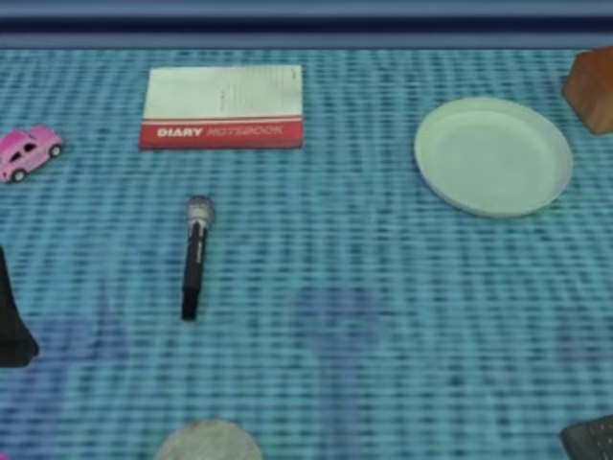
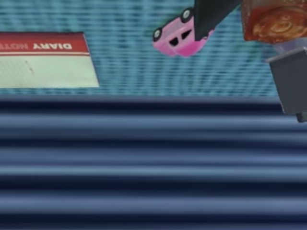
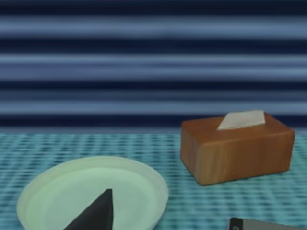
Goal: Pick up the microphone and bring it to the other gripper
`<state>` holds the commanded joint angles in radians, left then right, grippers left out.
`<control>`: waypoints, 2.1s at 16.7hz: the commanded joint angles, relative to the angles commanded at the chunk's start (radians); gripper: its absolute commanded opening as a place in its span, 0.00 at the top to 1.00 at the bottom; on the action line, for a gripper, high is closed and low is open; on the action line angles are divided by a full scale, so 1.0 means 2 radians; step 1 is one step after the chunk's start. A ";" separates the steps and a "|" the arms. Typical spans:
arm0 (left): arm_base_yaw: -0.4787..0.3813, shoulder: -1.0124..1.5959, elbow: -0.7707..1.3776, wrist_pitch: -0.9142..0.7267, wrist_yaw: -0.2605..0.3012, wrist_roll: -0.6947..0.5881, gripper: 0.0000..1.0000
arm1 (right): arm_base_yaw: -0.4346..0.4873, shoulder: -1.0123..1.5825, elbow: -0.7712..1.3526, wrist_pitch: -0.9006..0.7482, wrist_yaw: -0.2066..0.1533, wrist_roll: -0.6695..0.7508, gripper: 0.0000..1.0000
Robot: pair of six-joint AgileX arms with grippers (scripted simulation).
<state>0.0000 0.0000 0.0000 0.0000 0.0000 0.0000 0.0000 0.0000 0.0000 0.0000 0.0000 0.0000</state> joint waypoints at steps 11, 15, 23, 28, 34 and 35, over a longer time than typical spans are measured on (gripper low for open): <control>-0.050 0.235 0.183 -0.132 0.000 -0.034 0.00 | 0.000 0.000 0.000 0.000 0.000 0.000 0.00; -0.087 0.448 0.331 -0.220 0.003 -0.070 0.00 | 0.000 0.000 0.000 0.000 0.000 0.000 0.00; -0.153 0.846 0.613 -0.379 0.012 -0.138 0.00 | 0.000 0.000 0.000 0.000 0.000 0.000 0.00; -0.176 0.978 0.705 -0.449 0.011 -0.161 0.00 | 0.000 0.000 0.000 0.000 0.000 0.000 0.00; -0.179 0.998 0.719 -0.463 0.010 -0.165 0.00 | 0.000 0.000 0.000 0.000 0.000 0.000 0.00; -0.177 0.997 0.717 -0.461 0.010 -0.165 0.00 | 0.000 0.000 0.000 0.000 0.000 0.000 0.00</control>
<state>-0.3533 1.9938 1.4348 -0.9230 0.0208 -0.3297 0.0000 0.0000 0.0000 0.0000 0.0000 0.0000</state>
